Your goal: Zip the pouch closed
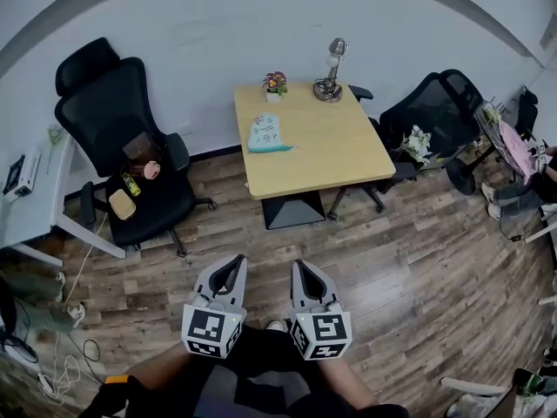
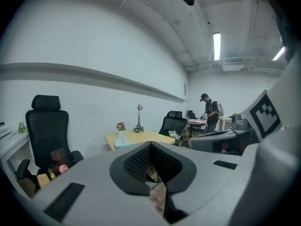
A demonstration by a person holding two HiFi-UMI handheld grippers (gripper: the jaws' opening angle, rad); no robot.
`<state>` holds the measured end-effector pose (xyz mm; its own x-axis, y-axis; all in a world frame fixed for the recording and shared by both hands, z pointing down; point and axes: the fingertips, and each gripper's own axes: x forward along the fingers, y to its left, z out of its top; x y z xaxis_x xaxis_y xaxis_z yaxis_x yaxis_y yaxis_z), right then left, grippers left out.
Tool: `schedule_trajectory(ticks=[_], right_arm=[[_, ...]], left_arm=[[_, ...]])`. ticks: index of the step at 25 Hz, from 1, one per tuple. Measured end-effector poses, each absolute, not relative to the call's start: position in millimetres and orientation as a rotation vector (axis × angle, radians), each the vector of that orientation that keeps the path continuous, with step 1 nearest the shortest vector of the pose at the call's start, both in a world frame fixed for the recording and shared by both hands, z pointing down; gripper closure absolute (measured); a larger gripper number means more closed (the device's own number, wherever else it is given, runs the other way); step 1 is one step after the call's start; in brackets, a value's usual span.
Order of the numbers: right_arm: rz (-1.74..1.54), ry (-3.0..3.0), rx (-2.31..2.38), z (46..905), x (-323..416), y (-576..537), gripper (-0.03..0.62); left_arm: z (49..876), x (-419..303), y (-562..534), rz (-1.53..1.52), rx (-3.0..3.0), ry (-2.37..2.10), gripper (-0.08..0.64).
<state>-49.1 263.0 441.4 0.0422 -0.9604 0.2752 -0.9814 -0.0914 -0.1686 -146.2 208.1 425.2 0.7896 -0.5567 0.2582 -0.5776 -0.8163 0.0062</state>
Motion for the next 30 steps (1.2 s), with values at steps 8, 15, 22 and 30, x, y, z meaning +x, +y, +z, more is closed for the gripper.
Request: schedule_trajectory(ticks=[8, 15, 22, 30], right_arm=[[0.504, -2.07, 2.24, 439, -44, 267, 0.577], [0.482, -2.055, 2.26, 431, -40, 282, 0.577], [0.466, -2.053, 2.305, 427, -32, 302, 0.577], [0.469, -2.052, 2.307, 431, -24, 301, 0.577]], left_arm=[[424, -146, 213, 0.37, 2.889, -0.93, 0.551], [416, -139, 227, 0.359, 2.913, -0.902, 0.551], [413, -130, 244, 0.361, 2.935, -0.883, 0.551], [419, -122, 242, 0.381, 2.938, -0.876, 0.551]])
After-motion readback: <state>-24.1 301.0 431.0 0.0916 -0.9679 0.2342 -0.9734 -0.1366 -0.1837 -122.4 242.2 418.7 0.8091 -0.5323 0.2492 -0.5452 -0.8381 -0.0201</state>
